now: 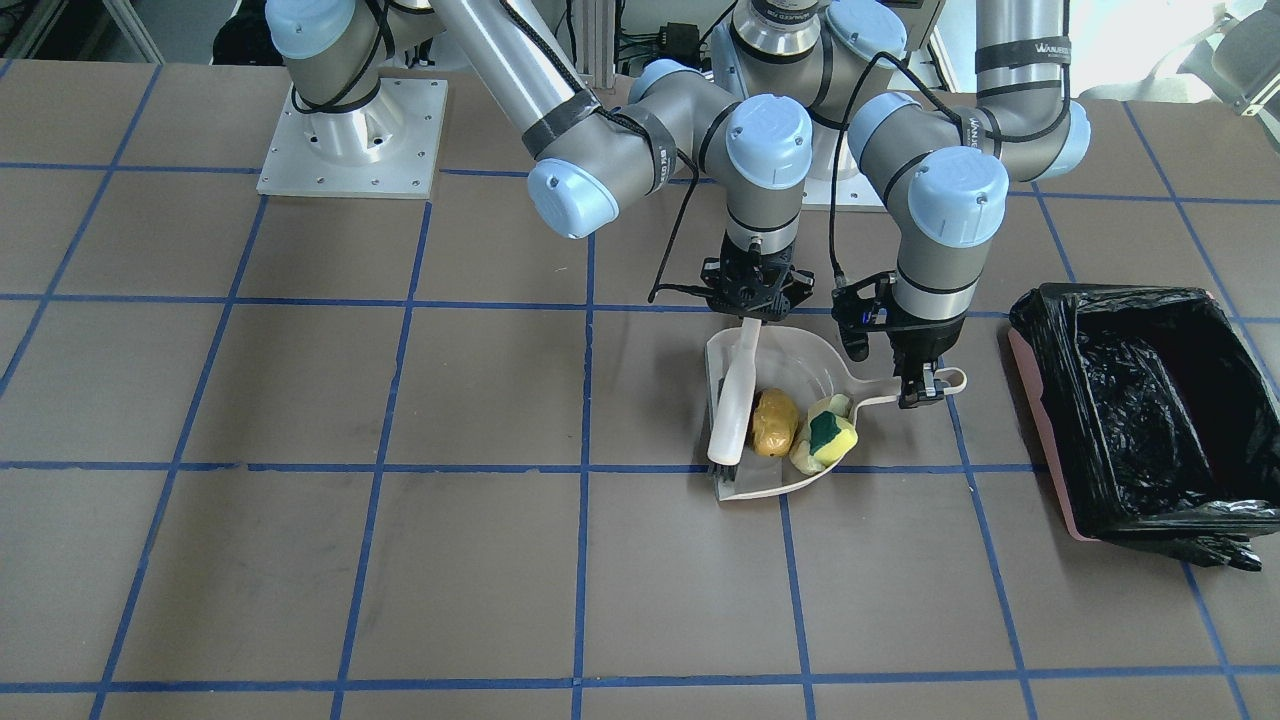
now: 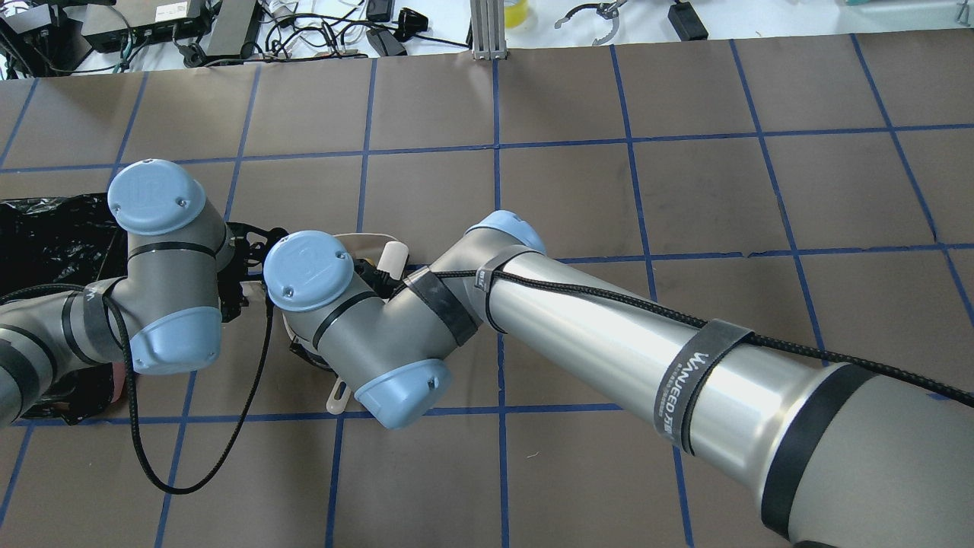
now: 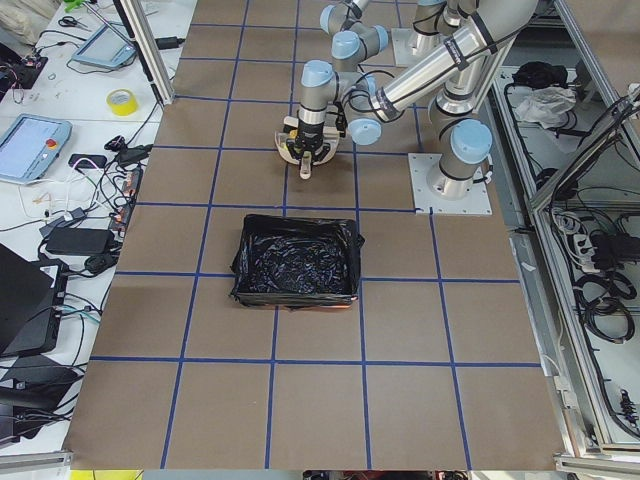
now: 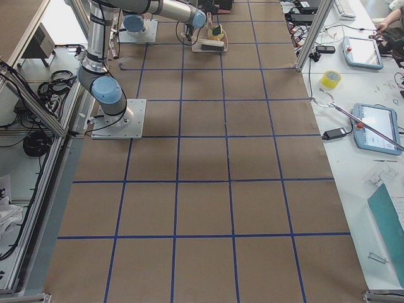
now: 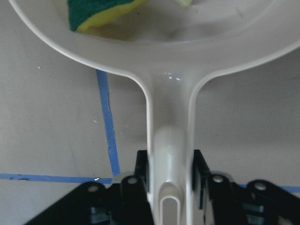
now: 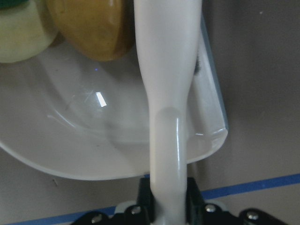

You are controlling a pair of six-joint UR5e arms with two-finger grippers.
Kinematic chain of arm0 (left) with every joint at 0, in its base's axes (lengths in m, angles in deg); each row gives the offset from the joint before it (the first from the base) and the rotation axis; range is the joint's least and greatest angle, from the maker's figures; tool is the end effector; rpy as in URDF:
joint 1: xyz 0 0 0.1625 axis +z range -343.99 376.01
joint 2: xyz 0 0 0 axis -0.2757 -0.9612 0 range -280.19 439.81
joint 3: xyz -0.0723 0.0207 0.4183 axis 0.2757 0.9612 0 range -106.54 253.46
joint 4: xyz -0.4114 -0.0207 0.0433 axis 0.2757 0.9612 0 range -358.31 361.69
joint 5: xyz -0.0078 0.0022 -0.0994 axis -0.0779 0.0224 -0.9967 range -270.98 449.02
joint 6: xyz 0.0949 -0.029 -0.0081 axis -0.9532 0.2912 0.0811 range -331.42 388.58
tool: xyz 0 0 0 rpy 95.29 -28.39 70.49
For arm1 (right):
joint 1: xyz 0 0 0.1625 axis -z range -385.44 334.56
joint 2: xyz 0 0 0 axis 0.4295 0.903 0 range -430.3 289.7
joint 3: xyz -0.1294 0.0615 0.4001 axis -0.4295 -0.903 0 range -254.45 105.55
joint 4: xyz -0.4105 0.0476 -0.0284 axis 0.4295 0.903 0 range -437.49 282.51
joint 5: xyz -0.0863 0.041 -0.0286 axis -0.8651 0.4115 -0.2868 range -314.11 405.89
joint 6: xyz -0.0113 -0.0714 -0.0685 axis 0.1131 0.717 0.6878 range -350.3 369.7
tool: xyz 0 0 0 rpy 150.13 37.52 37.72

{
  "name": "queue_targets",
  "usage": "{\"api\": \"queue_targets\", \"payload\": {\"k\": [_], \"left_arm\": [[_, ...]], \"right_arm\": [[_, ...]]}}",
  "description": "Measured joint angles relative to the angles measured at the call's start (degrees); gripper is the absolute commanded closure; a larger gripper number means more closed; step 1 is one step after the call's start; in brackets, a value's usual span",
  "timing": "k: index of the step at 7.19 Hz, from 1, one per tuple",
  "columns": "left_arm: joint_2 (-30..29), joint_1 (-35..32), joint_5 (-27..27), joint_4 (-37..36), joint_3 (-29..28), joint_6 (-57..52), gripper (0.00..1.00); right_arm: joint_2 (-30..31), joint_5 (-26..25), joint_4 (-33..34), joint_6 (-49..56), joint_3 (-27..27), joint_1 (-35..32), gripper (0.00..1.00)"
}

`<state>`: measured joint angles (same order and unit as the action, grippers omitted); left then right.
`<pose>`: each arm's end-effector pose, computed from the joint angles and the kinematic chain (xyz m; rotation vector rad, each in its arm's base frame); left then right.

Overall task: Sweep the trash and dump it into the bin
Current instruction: 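Brush the yellow potato into the dustpan with the right gripper's brush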

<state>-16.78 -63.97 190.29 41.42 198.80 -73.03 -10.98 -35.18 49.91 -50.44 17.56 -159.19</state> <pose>-0.0333 -0.4663 0.2406 2.0701 2.0433 0.1180 0.5601 -0.3697 0.2263 0.4150 2.9500 0.1079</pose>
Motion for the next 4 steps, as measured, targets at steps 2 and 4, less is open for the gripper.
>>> {"api": "queue_targets", "payload": {"k": [2, 4], "left_arm": [[0.0, 0.0, -0.07, 0.0, -0.03, 0.06, 1.0], [0.0, 0.0, -0.12, 0.0, -0.02, 0.08, 1.0]], "right_arm": [[-0.02, 0.52, -0.77, -0.83, -0.53, -0.08, 1.0], [1.74, 0.09, -4.31, -0.35, -0.17, 0.0, 1.0]]}}
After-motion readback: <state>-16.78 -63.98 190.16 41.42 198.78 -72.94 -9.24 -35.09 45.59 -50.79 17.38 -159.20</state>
